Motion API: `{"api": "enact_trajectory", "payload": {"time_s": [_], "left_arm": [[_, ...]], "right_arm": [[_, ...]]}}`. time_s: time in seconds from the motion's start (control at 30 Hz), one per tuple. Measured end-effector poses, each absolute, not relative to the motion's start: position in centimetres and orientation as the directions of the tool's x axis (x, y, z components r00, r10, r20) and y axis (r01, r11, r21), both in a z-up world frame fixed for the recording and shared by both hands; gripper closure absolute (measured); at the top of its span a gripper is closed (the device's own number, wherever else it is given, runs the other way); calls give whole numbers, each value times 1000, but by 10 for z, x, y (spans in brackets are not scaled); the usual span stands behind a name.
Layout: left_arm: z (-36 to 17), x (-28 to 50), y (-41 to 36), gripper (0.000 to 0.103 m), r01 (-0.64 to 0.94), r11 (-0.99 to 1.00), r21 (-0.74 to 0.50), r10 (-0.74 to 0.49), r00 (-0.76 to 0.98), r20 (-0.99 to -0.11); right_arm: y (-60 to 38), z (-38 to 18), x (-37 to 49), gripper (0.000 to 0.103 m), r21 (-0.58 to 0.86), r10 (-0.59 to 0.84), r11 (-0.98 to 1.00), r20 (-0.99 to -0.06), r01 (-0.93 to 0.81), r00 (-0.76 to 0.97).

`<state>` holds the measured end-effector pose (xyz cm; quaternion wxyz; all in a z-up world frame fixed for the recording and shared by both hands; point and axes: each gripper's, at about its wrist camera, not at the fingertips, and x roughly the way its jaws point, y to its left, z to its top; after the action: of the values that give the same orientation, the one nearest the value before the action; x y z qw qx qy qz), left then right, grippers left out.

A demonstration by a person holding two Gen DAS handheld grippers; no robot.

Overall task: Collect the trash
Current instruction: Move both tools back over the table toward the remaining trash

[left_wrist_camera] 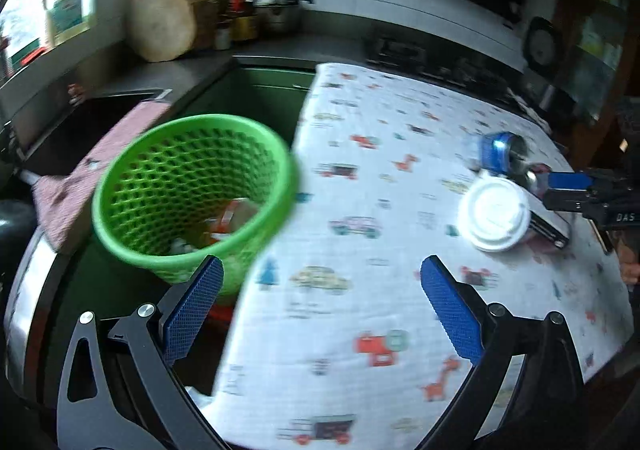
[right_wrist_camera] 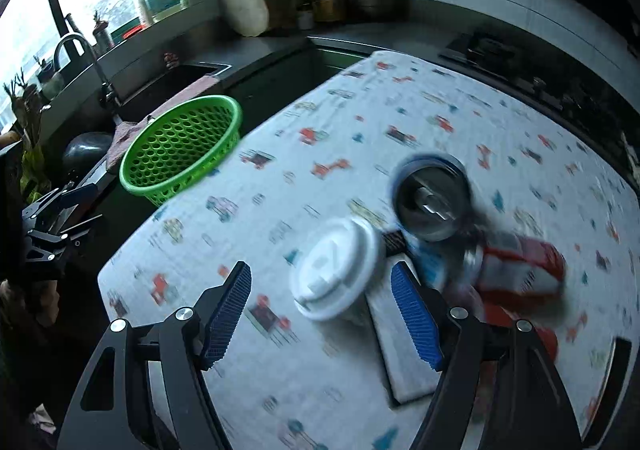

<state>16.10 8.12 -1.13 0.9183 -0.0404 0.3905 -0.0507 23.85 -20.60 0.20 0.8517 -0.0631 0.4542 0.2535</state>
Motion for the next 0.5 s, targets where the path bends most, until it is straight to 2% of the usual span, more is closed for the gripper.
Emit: {"api": "enact_trajectory", "payload": {"time_s": [0.2,0.5], "left_arm": [[-13,166,32,5,161,982,-96,-180,668,-722],[-14,175,-12,5,230,970,-75,-210,643,-736]], "right_arm": [[-246,-4,227,33,105,343,879,-817,-464,463],[-255,-10,226,33,113,374,854,-813,-509,446]]}}
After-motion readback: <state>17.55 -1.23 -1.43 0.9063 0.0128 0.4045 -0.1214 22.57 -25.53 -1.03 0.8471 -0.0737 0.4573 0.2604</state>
